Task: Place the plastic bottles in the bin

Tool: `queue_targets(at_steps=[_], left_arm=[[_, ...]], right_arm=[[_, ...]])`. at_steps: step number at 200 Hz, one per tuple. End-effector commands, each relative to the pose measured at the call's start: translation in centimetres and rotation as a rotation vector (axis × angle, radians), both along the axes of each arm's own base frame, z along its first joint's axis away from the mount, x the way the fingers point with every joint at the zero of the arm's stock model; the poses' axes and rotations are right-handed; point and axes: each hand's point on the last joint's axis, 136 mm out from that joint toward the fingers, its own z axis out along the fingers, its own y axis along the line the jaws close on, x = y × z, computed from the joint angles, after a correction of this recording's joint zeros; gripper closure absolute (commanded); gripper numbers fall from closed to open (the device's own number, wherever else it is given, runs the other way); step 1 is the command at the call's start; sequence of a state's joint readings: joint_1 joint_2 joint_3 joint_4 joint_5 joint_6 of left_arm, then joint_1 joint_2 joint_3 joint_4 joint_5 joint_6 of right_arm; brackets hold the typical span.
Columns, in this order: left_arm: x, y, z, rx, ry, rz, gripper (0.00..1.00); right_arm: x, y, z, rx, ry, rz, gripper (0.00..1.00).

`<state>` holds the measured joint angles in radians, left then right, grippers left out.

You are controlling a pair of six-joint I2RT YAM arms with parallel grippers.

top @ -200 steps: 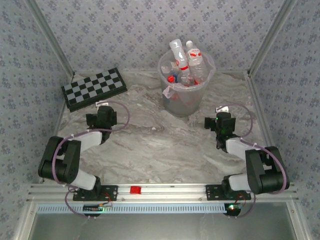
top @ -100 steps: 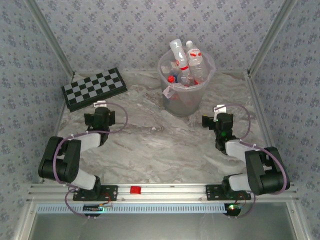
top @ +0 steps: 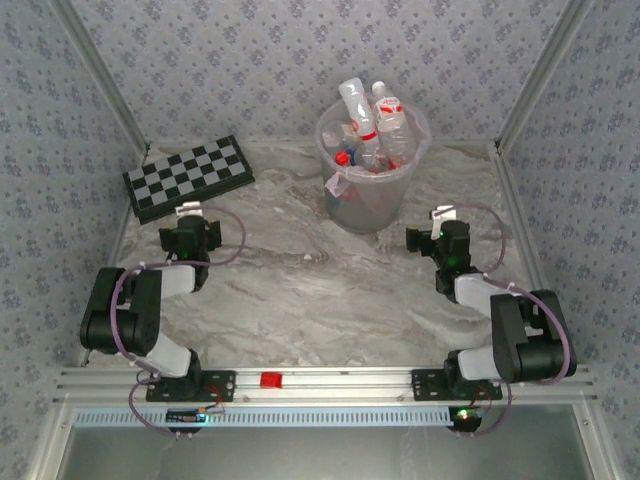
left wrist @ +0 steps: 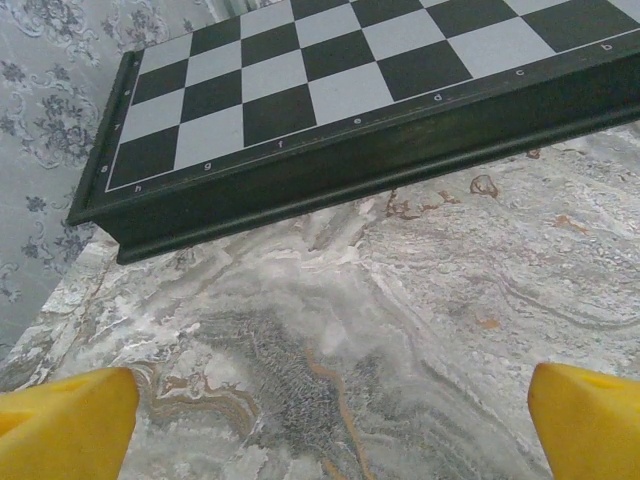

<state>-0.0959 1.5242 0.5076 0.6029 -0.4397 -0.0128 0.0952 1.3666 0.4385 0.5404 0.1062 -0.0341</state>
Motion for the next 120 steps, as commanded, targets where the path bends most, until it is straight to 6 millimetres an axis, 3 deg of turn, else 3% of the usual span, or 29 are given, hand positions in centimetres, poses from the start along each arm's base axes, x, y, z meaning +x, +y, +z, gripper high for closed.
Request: queue_targets(at_steps=[1, 35, 50, 63, 82, 120], left_arm=[[1.1, -0.5, 0.8, -0.052, -0.029, -0.037, 0.00], [1.3, -0.7, 0.6, -0.077, -0.017, -0.068, 0.00], [1.3, -0.8, 0.6, -0.077, -0.017, -0.070, 0.00], [1.3, -0.8, 0.6, -0.078, -0.017, -0.071, 0.00], [1.4, -1.0, 0.5, -0.084, -0.014, -0.086, 0.00], [1.3, -1.2, 0.4, -0.110, -0.017, -0.119, 0.00]], right_arm=[[0.4, 0.1, 0.0, 0.052, 0.019, 0.013, 0.00], [0.4, -0.4, 0.0, 0.060, 0.027, 0.013, 0.00], [0.5, -1.7, 0.3, -0.073, -0.007, -0.016, 0.00], [0.9, -3.0, 0.6, 0.018, -0.043, -0.053, 0.00], [1.4, -3.6, -1.6, 0.052, -0.036, -0.054, 0.00], [1.1, -3.7, -1.7, 0.062, -0.059, -0.055, 0.00]])
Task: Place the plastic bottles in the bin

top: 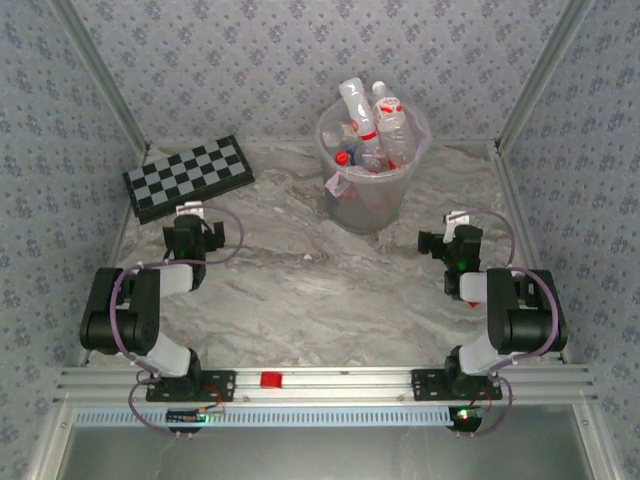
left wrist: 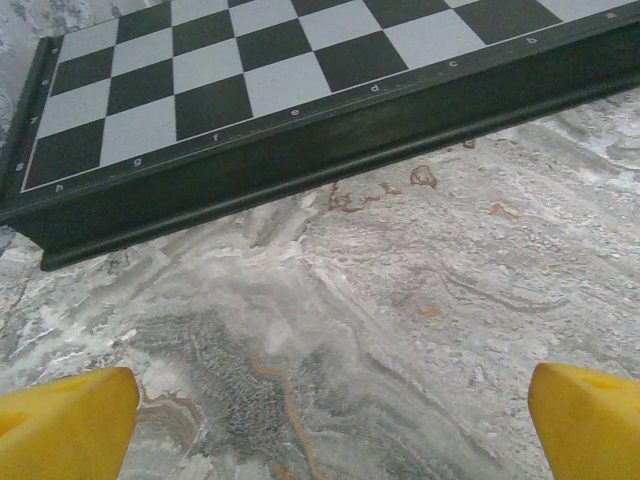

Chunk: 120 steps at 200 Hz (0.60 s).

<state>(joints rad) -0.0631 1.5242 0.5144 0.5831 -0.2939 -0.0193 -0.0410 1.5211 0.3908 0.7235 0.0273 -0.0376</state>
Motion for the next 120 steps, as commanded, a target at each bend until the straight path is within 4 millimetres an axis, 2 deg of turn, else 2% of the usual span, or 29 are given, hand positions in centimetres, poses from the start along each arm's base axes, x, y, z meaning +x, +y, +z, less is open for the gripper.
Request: queue_targets(at_steps=[1, 120], left_arm=[[0.87, -0.12, 0.97, -0.038, -0.034, -0.026, 0.00], [0.93, -0.07, 0.92, -0.046, -0.030, -0.029, 0.00]], right_arm=[[0.87, 0.13, 1.83, 0.026, -0.083, 0.009, 0.00], [0.96, 0.33, 1.76, 0.003, -0.077, 0.006, 0.00]])
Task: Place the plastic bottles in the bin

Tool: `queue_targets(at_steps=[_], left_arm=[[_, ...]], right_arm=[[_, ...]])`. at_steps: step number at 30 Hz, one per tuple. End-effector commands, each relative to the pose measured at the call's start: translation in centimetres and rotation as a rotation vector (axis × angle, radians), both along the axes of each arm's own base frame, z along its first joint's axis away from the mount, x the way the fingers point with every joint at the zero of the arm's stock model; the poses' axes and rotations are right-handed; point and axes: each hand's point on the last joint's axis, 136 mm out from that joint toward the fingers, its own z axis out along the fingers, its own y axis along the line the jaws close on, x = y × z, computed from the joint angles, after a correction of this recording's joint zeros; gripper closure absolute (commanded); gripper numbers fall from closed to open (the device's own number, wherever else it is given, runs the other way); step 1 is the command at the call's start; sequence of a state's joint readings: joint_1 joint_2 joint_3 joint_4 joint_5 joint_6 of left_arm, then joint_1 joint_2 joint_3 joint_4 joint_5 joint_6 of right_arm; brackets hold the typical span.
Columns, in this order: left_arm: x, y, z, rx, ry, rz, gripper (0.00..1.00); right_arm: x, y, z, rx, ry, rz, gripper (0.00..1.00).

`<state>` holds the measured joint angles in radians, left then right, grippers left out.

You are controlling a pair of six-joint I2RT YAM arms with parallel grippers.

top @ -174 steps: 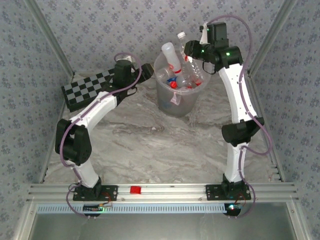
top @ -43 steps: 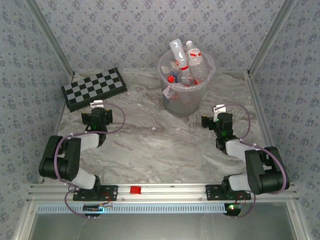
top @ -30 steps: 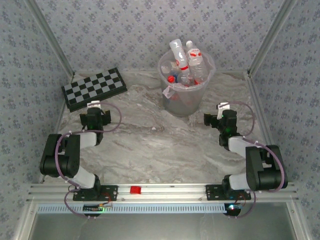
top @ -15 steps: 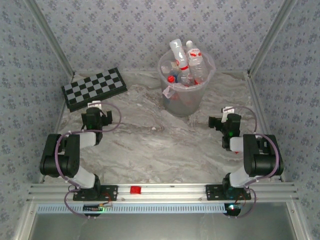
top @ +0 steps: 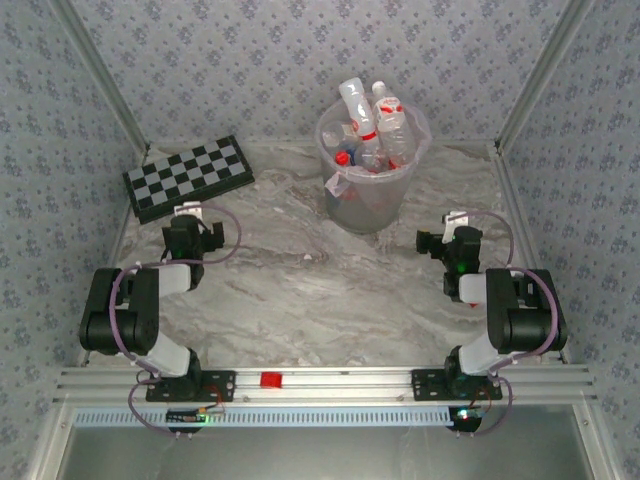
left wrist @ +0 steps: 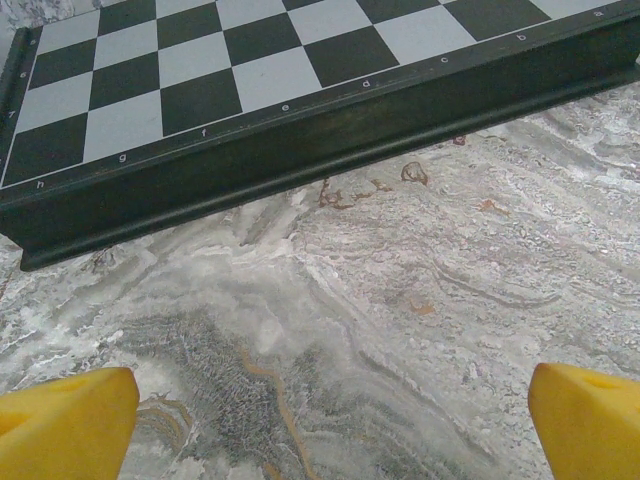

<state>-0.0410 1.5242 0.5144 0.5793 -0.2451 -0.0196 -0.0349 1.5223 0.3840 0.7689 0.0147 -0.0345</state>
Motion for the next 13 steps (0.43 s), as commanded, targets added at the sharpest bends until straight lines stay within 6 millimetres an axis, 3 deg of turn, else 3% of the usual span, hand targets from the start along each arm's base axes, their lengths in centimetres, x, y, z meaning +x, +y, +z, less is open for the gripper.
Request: queue_targets(at_steps=[1, 13], left_arm=[[0.88, -0.14, 1.11, -0.023, -0.035, -0.008, 0.00], [0.91, -0.12, 1.21, -0.023, -0.038, -0.007, 0.00]], right_arm=[[0.69, -0.09, 1.13, -0.003, -0.041, -0.010, 0.00], [0.66, -0.14, 1.20, -0.008, -0.044, -0.013, 0.00]])
